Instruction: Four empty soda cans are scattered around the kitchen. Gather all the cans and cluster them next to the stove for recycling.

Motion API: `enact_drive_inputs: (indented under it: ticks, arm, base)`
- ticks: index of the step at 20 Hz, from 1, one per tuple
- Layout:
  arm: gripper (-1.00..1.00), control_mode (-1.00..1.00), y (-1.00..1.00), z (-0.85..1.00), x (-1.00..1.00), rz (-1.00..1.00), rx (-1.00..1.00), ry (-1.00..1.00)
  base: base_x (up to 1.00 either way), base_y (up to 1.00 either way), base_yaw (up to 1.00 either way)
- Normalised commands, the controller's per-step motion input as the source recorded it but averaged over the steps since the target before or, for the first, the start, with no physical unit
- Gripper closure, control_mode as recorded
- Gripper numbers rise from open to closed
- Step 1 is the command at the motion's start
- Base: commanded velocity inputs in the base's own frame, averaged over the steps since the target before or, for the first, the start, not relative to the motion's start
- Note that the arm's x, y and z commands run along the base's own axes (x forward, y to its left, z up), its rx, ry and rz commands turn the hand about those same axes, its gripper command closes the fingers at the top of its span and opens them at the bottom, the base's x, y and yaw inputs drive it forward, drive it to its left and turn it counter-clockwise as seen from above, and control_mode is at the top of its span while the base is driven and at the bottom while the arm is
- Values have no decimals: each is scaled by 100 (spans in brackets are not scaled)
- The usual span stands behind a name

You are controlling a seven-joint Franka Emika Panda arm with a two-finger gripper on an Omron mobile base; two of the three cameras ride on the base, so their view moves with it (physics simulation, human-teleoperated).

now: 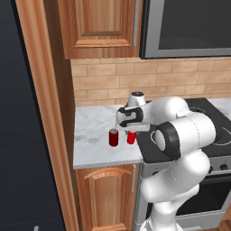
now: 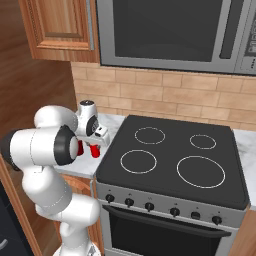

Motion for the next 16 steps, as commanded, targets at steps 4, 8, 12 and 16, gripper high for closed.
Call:
enact_drive_inputs:
  ticks: [4, 8, 12, 16]
  arm:
    - [100, -100, 0, 0, 0, 0, 0, 0]
    - [-100, -100, 0, 0, 0, 0, 0, 0]
    - [-100, -100, 0, 0, 1, 0, 0, 0]
    - [-100, -100, 0, 0, 0, 0, 0, 0]
  base:
    - [0, 0, 0]
    - [0, 0, 0]
    - [0, 0, 0]
    - [0, 0, 0]
